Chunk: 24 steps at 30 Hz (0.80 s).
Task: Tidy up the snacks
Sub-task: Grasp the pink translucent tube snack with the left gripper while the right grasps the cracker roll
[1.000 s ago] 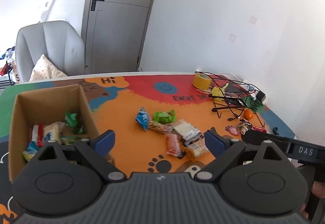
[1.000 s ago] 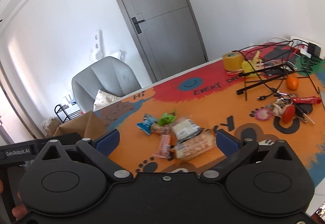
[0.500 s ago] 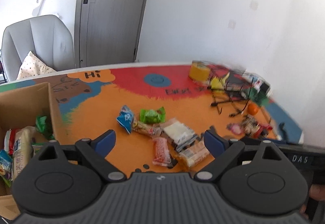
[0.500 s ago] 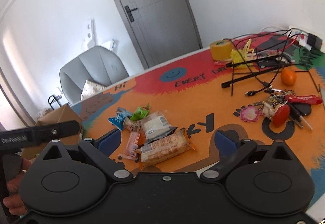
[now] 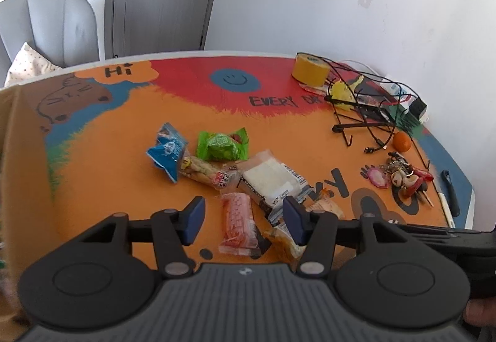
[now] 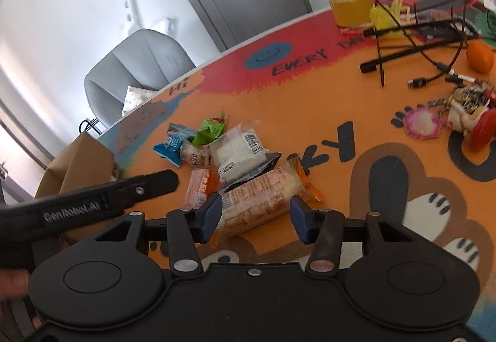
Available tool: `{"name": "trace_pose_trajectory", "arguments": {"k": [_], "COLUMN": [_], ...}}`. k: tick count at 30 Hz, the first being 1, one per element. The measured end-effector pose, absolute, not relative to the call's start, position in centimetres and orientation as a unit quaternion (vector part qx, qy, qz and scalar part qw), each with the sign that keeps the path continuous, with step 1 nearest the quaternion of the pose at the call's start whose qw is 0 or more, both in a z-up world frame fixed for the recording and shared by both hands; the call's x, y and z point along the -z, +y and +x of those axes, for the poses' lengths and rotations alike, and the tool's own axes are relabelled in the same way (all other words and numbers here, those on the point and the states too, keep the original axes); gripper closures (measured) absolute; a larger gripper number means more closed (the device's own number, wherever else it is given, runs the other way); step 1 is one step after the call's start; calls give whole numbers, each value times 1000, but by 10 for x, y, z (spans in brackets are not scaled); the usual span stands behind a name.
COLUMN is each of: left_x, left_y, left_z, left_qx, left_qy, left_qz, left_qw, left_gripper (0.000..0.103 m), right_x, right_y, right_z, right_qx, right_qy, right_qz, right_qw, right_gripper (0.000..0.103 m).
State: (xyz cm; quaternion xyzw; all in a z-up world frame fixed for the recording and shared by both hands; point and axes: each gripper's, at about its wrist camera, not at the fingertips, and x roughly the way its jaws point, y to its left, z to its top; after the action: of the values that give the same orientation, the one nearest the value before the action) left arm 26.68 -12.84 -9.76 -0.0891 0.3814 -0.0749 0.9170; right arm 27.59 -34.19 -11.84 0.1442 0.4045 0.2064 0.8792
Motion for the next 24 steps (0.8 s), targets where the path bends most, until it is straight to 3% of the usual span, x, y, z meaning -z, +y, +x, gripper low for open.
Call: {"name": "trace_pose_trajectory", "arguments": {"k": [6,13,24], "left_x": [115,121,125], "left_y": [-128,-115,-129], "left_z": [276,281,282], "left_qx": [70,61,79], "left_qy": [388,391,386], "left_qz": [-93,-102,-92], "left_qw": [914,913,915], "left_gripper": [50,51,51], "right_x": [130,133,130], "right_y": [-338,-321,-330], "right_z": [288,301,281], "right_qx": [-175,-148,-121], "right_qy": [410,402,400], "right_qz": [163,142,89], "right_qw": [880,892,904], "right_gripper": [52,40,41]}}
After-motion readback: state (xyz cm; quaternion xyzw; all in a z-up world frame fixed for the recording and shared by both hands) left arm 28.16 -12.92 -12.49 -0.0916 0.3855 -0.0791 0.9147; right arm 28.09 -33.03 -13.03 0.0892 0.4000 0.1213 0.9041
